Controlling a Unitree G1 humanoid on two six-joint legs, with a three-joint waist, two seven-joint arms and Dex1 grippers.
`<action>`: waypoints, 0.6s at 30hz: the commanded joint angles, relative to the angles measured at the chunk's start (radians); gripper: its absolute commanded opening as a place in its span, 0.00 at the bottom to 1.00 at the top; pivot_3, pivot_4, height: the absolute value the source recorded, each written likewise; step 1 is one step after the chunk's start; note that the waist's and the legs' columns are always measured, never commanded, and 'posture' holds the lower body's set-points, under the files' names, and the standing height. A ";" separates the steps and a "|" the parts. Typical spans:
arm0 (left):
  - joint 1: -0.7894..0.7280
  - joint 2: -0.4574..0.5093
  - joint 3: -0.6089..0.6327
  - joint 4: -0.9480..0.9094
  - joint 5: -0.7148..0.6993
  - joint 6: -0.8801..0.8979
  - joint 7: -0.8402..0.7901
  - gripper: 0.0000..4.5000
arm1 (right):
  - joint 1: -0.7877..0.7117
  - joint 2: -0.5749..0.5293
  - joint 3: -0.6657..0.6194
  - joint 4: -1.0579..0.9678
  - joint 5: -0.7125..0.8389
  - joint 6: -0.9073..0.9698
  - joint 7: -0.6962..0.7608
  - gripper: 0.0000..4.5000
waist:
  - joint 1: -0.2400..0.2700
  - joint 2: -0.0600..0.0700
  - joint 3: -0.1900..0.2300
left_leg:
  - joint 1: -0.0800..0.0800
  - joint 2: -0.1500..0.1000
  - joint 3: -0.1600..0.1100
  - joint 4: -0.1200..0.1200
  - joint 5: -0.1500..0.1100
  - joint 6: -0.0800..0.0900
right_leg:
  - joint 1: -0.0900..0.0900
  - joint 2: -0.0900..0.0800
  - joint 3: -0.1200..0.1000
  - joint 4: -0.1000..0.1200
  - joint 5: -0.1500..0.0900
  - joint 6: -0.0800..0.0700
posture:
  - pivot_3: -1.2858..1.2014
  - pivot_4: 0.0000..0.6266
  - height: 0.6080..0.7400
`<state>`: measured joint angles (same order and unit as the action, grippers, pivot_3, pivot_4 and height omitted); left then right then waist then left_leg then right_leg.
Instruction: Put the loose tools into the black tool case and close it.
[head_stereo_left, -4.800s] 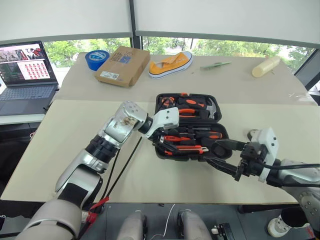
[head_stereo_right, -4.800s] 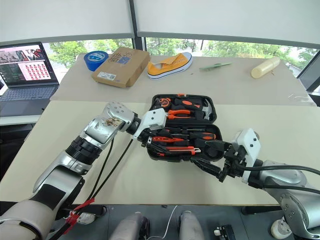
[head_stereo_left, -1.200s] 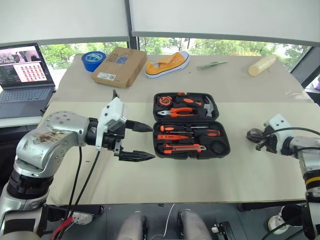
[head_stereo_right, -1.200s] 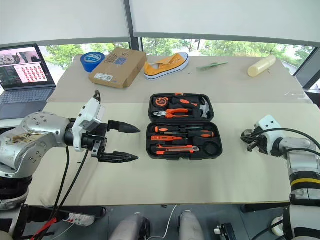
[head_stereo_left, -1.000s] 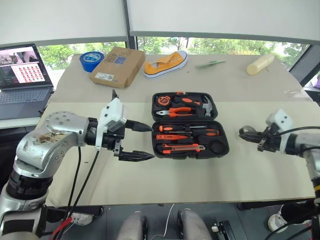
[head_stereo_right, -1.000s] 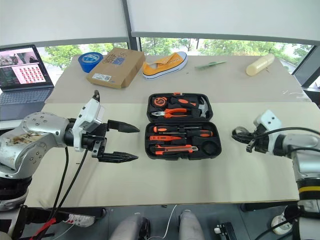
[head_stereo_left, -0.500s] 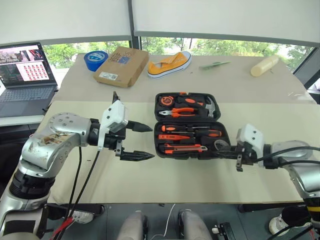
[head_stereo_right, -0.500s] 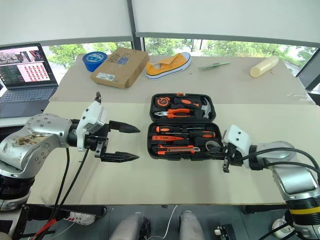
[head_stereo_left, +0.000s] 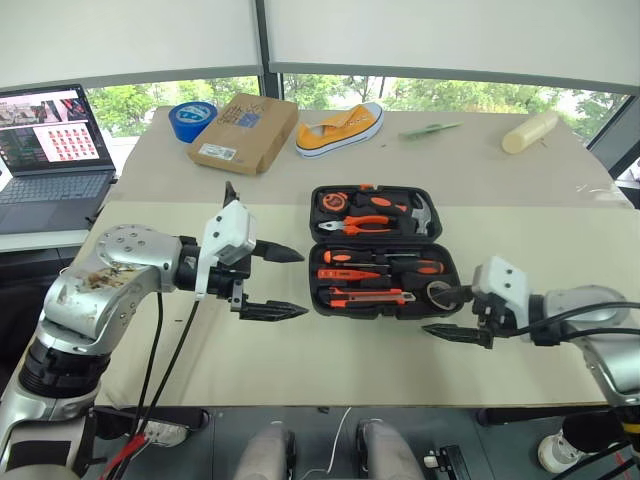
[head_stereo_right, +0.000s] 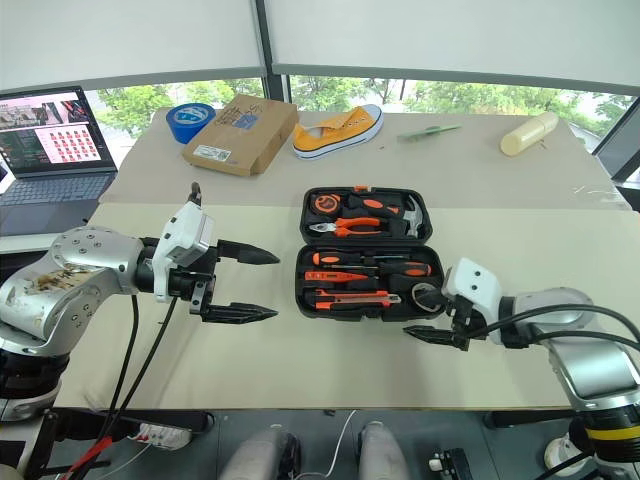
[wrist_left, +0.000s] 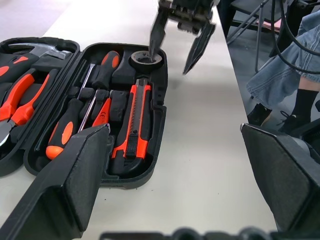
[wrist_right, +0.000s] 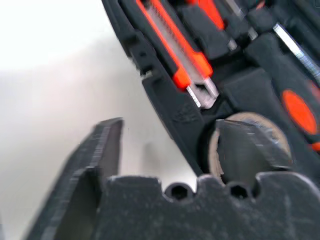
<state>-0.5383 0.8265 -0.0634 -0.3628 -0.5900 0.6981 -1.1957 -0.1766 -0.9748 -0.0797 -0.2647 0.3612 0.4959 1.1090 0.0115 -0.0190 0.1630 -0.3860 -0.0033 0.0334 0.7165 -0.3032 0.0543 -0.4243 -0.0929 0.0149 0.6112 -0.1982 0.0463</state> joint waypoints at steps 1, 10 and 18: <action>-0.017 -0.008 -0.007 0.042 0.038 -0.027 0.029 1.00 | -0.049 -0.037 -0.097 0.049 0.036 0.028 -0.001 0.98 | 0.000 0.000 0.000 | 0.000 0.000 0.000 0.000 0.000 0.000 | 0.000 0.000 0.000 0.000 0.000 0.000 | 0.52 0.24 0.96; -0.050 -0.040 -0.062 0.212 0.188 -0.108 0.093 1.00 | -0.131 0.009 -0.112 0.203 0.019 0.030 -0.067 0.87 | 0.000 0.000 0.000 | 0.000 0.000 0.000 -0.001 0.000 0.000 | 0.000 0.001 0.000 0.000 0.000 0.000 | 0.52 0.24 0.96; -0.091 -0.154 -0.129 0.435 0.336 -0.185 0.205 0.52 | -0.211 0.047 -0.094 0.475 -0.082 -0.093 -0.154 0.30 | -0.001 0.000 0.000 | 0.000 -0.001 0.001 0.000 0.000 -0.001 | 0.000 0.000 0.000 0.000 0.000 0.000 | 0.52 0.24 0.96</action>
<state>-0.6036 0.6896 -0.1780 0.0540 -0.2852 0.5544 -1.0081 -0.3541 -0.9303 -0.1694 0.1751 0.3018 0.4522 0.9786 0.0100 -0.0191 0.1630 -0.3865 -0.0051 0.0355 0.7163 -0.3021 0.0527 -0.4247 -0.0935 0.0153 0.6110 -0.1980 0.0462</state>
